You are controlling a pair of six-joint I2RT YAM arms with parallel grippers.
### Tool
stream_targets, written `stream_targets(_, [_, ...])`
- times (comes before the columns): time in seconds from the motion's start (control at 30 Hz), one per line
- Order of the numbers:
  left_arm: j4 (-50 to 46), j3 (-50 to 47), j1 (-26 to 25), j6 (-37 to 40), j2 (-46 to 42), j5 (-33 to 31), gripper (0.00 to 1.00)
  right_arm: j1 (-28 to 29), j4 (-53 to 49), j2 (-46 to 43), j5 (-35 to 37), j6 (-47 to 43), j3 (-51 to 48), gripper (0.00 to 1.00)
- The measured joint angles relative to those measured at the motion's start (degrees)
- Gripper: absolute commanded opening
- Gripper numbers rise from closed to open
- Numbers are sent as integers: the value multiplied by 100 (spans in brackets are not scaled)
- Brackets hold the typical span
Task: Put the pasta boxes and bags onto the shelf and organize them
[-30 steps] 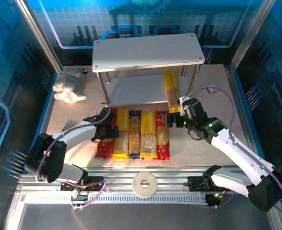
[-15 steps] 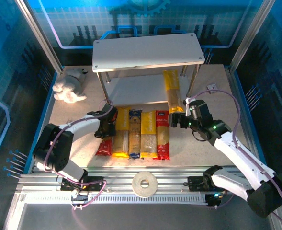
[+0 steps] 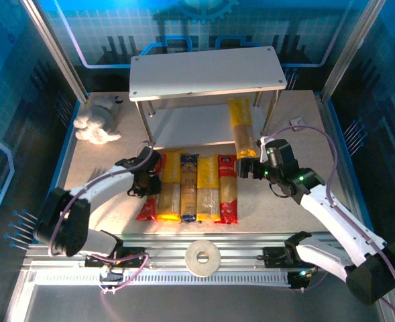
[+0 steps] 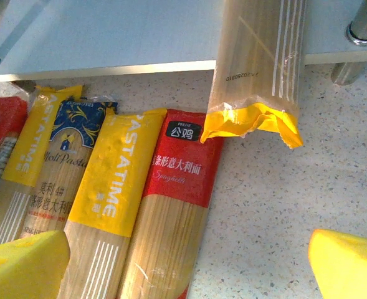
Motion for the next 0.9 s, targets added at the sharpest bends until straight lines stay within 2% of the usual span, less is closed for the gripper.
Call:
stream_targets(0.2, [-870,229,-212,-7,-1106,223,0,2,57,33,-48,4,0,98])
stream_targets(0.37, [-1008,688,-223,0,-1270,216,0,55,184,299,-149,46,0,98])
stream_targets(0.53, [-546,1281,-221,122,-686,109,0,313,271,671,-195,90,15,98])
stream_targets(0.9, [935,2433,13,269,1333,-485,0,498,302,881,-317,87,317,98])
